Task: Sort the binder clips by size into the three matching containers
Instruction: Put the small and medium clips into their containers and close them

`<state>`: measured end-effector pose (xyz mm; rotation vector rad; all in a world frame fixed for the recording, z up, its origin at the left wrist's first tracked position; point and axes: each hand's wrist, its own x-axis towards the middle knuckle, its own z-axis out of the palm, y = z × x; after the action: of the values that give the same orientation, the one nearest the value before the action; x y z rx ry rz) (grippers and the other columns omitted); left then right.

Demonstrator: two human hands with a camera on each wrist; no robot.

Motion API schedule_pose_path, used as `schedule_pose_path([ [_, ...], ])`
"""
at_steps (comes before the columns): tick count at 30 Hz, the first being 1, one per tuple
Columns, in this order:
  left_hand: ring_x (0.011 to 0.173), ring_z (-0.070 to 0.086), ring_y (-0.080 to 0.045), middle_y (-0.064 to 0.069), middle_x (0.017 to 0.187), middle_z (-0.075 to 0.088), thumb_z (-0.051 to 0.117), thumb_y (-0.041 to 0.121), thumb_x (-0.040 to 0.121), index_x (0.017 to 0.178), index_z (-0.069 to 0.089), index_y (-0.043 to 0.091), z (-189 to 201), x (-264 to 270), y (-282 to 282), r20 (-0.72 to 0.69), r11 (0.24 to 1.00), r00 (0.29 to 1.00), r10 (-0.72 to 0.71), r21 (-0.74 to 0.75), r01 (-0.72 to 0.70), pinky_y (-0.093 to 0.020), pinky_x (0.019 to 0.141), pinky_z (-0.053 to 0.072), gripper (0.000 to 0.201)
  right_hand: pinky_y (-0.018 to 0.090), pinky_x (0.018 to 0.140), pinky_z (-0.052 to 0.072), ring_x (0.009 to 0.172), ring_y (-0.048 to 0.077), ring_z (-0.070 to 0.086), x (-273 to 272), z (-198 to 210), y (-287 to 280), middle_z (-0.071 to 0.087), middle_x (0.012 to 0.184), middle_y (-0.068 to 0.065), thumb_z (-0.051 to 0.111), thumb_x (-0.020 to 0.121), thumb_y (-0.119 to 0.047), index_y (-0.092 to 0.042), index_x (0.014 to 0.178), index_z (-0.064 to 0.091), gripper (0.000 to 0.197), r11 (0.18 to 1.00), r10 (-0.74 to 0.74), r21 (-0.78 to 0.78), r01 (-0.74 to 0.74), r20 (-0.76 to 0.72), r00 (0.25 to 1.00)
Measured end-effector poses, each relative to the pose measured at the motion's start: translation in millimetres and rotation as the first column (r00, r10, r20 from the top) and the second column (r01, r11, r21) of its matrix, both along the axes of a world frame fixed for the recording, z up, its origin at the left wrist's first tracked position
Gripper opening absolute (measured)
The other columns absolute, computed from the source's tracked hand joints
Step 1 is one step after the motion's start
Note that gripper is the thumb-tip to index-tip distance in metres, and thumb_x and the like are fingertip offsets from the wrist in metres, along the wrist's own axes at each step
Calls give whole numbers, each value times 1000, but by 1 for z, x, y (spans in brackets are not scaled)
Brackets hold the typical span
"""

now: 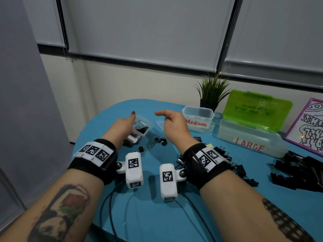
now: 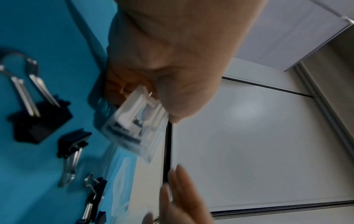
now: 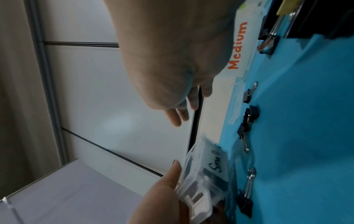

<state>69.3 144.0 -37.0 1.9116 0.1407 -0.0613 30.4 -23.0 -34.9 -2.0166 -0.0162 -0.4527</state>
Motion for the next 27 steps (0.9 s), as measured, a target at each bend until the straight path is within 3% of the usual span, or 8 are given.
schedule_pose_path([
  [2, 109, 63, -38, -19, 117, 64, 32, 62, 98, 121, 64, 7, 1, 4, 3, 20, 997, 997, 77, -31, -76, -49, 98, 51, 67, 23, 51, 42, 62, 11, 56, 1, -2, -8, 64, 113, 6, 34, 93, 6, -20, 133, 61, 55, 998, -64, -36, 60, -151, 986],
  [4, 101, 66, -37, -16, 111, 66, 33, 66, 94, 113, 64, 13, 2, 6, 5, 38, 981, 987, 155, -123, -150, -52, 91, 55, 64, 30, 71, 51, 96, 25, 61, 2, -6, -10, 52, 139, 11, 34, 94, 3, -20, 144, 49, 58, 992, -64, -122, 26, -318, 946],
  [7, 89, 70, -36, -16, 105, 69, 38, 65, 93, 107, 63, 17, 2, 3, 6, 15, 941, 981, 195, -286, -183, -56, 78, 59, 56, 38, 106, 45, 129, 33, 50, 2, -8, -6, 46, 150, 13, 34, 96, 2, -16, 147, 47, 56, 955, -47, -279, -98, -471, 881],
  [13, 63, 63, -26, -11, 89, 67, 42, 53, 100, 113, 62, 14, 4, 5, 7, -48, 886, 981, 187, -423, -190, -35, 56, 55, 45, 33, 100, 49, 117, 25, 60, 0, -4, -5, 67, 126, 8, 36, 91, 7, -12, 117, 73, 49, 971, -7, -223, -80, -367, 930],
  [16, 59, 61, -23, -8, 83, 66, 42, 53, 101, 113, 63, 16, 2, 5, 6, -46, 891, 982, 185, -413, -188, -23, 38, 49, 44, 31, 107, 44, 125, 18, 57, 0, -9, 0, 64, 133, 2, 61, 95, -18, -21, 125, 69, 31, 958, 145, -184, -219, -346, 927],
  [18, 59, 60, -23, -8, 81, 65, 43, 52, 101, 113, 65, 16, 3, 5, 5, -46, 870, 980, 192, -455, -191, -25, 46, 48, 44, 27, 111, 35, 133, 11, 48, -4, -8, 3, 56, 143, -4, 74, 88, -35, -32, 132, 63, 45, 889, 274, -249, -385, -386, 881],
  [21, 60, 59, -23, -11, 83, 64, 44, 49, 101, 117, 65, 12, 3, 7, 7, -57, 806, 975, 213, -554, -209, -28, 57, 45, 46, 20, 108, 25, 136, 6, 39, -18, 0, 8, 39, 155, -8, 78, 84, -37, -42, 135, 60, 54, 756, 423, -302, -581, -452, 785],
  [27, 60, 57, -21, -7, 78, 63, 43, 50, 100, 110, 64, 17, 3, 8, 9, -80, 755, 963, 259, -605, -253, -27, 59, 41, 40, 16, 109, 3, 150, 12, 16, -20, 2, 19, 23, 165, -1, 69, 94, -29, -30, 130, 67, 36, 582, 513, -397, -710, -499, 699],
])
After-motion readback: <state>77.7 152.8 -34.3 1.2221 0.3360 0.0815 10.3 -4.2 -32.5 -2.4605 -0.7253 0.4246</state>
